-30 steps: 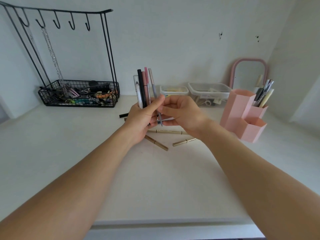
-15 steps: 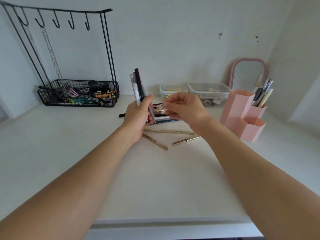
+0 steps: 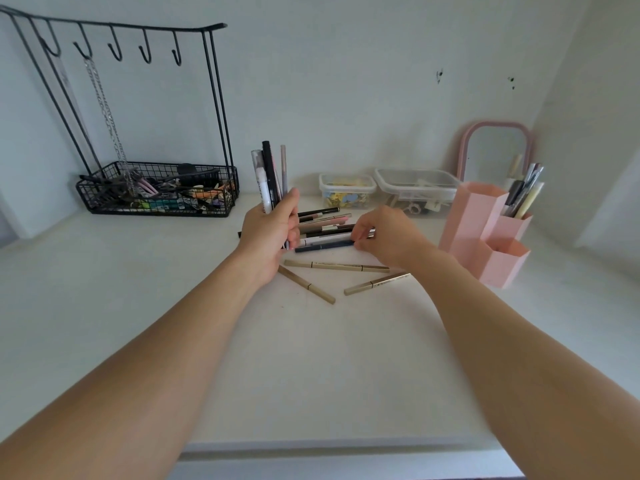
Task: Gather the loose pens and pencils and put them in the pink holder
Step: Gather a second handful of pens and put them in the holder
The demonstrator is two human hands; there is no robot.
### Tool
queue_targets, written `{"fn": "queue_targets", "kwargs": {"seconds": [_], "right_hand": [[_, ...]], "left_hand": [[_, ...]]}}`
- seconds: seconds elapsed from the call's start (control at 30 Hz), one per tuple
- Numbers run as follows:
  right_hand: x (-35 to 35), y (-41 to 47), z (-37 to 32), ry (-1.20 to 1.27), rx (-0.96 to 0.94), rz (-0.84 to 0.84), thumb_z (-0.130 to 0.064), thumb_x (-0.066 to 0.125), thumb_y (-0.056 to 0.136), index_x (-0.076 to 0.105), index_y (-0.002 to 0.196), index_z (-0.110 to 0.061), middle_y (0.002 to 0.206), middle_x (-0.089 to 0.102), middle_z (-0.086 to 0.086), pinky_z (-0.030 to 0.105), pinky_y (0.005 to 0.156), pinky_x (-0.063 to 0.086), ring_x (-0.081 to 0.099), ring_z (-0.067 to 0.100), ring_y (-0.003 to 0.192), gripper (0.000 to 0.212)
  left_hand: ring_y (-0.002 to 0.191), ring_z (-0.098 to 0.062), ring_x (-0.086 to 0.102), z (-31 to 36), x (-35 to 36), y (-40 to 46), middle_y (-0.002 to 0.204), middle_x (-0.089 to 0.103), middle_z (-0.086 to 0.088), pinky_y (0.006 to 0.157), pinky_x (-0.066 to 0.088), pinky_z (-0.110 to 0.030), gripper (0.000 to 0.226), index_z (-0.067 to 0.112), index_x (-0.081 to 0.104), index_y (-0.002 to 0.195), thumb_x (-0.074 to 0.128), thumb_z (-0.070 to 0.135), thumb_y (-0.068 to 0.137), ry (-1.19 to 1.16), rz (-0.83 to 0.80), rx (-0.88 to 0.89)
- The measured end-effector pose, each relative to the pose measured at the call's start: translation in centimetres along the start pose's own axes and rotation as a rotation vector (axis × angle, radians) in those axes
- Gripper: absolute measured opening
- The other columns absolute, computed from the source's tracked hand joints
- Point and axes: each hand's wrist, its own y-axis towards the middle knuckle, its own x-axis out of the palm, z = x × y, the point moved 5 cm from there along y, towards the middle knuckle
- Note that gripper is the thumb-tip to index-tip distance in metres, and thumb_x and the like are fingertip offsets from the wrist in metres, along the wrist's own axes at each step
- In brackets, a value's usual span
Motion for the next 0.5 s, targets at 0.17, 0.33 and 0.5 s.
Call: {"fn": "queue_targets", "kwargs": {"seconds": [0.17,0.33,0.5], "right_hand": [[0.0,-0.2,-0.3,-0.021,-0.011,-0.037,-0.012,0.072,0.086,0.078,0.092,-0.018,0.091,0.074,0.000,0.025,0.081,0.048,0.066,0.017,0.087,0.010],[0.1,-0.3,-0.2,-0.088,-0.039,-0.083,-0.014,0.068,0.090,0.076,0.095,-0.016,0.093,0.068,-0.001,0.022,0.076,0.040,0.061,0.016,0.085,0.009],[-1.2,0.0,-1.1,0.216,-0.016,-0.031,-0.013,0.061,0.095,0.069,0.095,-0.008,0.082,0.063,0.002,0.027,0.071,0.045,0.054,0.013,0.071,0.009]], "left_hand": [[0.047,-0.013,0.035,0.0,-0.2,0.0,0.050,0.038,0.009,0.053,0.036,-0.026,0.038,0.022,0.044,0.075,0.069,0.043,0.094,0.042,0.003,-0.033],[0.047,-0.011,0.042,-0.1,0.2,-0.4,0.052,0.043,0.008,0.056,0.040,-0.027,0.035,0.023,0.047,0.080,0.068,0.047,0.094,0.049,-0.042,-0.053],[0.046,-0.011,0.029,-0.1,0.4,-0.5,0.052,0.031,0.009,0.046,0.031,-0.022,0.039,0.023,0.042,0.078,0.069,0.047,0.093,0.015,-0.055,-0.060]]}}
